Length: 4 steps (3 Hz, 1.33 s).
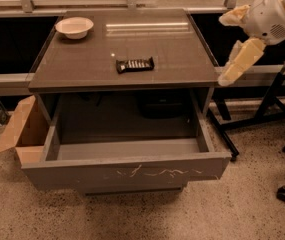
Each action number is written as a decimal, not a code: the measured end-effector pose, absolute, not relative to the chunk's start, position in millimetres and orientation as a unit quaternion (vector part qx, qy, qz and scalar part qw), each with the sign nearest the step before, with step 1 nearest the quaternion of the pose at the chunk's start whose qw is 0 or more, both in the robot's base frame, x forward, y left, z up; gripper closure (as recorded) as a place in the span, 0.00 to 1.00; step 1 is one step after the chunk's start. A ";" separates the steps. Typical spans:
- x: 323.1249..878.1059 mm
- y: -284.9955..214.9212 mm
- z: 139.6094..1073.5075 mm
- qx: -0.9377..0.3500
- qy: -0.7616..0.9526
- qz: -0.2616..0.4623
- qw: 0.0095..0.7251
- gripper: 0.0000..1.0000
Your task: Place rxbar chocolate into top drawer
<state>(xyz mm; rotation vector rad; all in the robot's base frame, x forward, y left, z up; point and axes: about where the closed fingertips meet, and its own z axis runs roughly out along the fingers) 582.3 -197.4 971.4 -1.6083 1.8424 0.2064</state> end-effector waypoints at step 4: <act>672.7 -138.3 920.8 -0.604 0.670 0.165 0.398 0.00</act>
Offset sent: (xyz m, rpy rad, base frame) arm 0.0180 0.0050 -0.0048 0.0728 0.0019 0.0159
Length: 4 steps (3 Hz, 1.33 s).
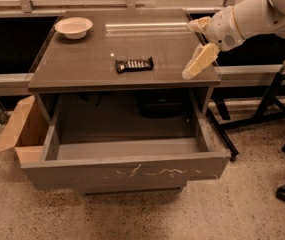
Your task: Place rxbar chocolate into top drawer
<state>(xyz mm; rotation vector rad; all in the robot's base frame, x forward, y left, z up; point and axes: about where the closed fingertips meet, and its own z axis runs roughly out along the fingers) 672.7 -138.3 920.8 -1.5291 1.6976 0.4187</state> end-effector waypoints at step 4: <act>735.8 -17.9 880.0 -0.566 0.661 0.258 0.421 0.00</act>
Offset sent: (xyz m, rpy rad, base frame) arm 0.0731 0.0860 -0.0334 0.1726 0.0512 -0.0679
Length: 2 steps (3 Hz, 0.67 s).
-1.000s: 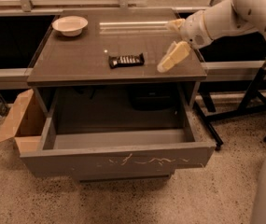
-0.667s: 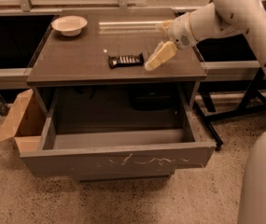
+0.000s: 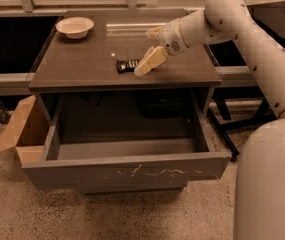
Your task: Place rxbar chocolate into top drawer
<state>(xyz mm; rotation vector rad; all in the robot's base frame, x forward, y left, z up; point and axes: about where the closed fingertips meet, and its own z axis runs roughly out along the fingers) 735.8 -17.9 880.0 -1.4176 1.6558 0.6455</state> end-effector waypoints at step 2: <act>743.6 1.3 851.7 -0.567 0.669 0.279 0.391 0.00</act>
Offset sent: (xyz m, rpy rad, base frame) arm 0.0131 0.0177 -0.0340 -0.0119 0.0904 0.0214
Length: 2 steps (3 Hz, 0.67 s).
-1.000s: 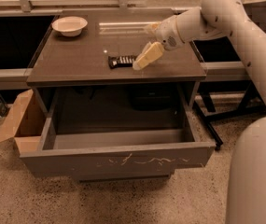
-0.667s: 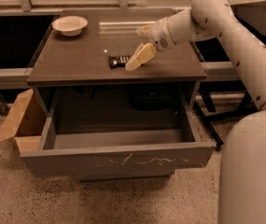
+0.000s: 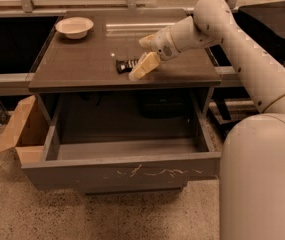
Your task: Place rxbar chocolate into top drawer
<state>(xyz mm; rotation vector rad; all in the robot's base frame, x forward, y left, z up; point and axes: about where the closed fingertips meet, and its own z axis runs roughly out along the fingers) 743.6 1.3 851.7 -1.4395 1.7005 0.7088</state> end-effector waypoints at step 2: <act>750.4 1.7 836.4 -0.565 0.680 0.283 0.372 0.17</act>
Offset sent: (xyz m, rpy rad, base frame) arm 0.0134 -0.0070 -0.0178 -0.0234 0.0589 -0.0067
